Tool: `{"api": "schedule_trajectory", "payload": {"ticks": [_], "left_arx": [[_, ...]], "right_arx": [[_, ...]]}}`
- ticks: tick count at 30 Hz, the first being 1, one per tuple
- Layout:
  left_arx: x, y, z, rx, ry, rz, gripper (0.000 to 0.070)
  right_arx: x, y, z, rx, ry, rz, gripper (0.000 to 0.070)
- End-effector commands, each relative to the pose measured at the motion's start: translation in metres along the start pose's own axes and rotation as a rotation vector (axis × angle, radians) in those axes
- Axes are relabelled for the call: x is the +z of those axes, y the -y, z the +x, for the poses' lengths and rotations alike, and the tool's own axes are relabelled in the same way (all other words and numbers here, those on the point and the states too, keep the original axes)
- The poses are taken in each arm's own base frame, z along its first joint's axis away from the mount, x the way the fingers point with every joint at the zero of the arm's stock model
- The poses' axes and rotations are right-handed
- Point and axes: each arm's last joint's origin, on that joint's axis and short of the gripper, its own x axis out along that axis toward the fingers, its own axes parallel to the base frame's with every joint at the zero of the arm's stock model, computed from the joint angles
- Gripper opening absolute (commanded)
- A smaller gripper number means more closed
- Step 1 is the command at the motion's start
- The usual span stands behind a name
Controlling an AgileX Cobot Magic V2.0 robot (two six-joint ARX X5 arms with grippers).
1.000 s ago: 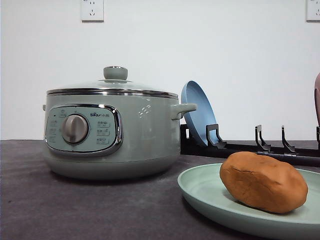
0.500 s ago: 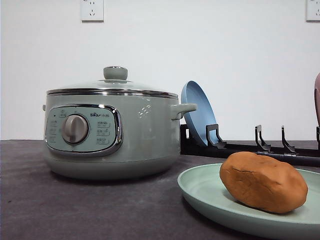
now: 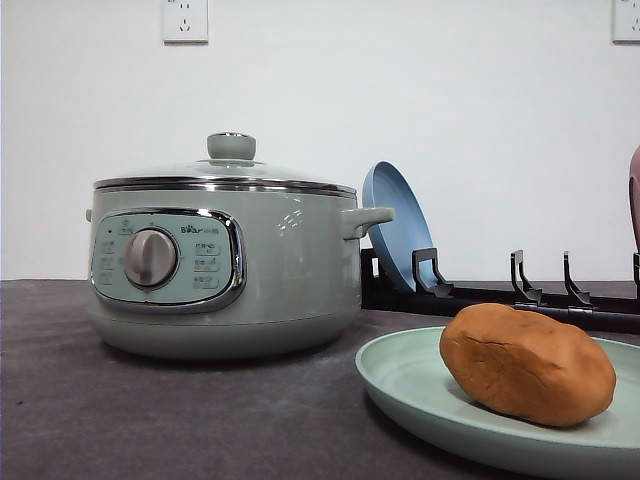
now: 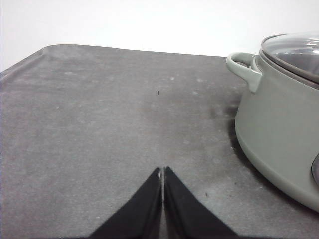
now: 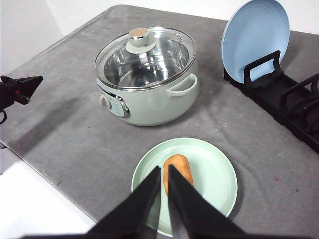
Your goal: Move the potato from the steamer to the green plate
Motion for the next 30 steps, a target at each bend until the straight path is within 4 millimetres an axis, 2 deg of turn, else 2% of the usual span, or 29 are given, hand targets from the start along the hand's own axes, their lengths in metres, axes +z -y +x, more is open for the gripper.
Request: {"api": "schedule_trajectory", "payload": {"ticks": [1, 16, 22, 26, 30], "left_arx": [[-0.007, -0.001, 0.002, 0.011, -0.023, 0.000, 0.0000], [-0.007, -0.001, 0.002, 0.011, -0.023, 0.000, 0.0000], [-0.007, -0.001, 0.002, 0.011, -0.023, 0.000, 0.0000], [-0.007, -0.001, 0.002, 0.011, -0.023, 0.000, 0.0000], [-0.007, -0.001, 0.002, 0.011, -0.023, 0.000, 0.0000]], "right_arx": [[0.003, -0.001, -0.002, 0.008, 0.016, -0.012, 0.0013], [0.003, -0.001, -0.002, 0.002, 0.018, -0.009, 0.0013], [0.006, 0.001, 0.002, -0.121, 0.077, 0.039, 0.0013], [0.005, 0.009, 0.016, -0.312, 0.113, -0.019, 0.0013], [-0.002, 0.026, 0.047, -0.432, 0.194, -0.069, 0.0013]]}}
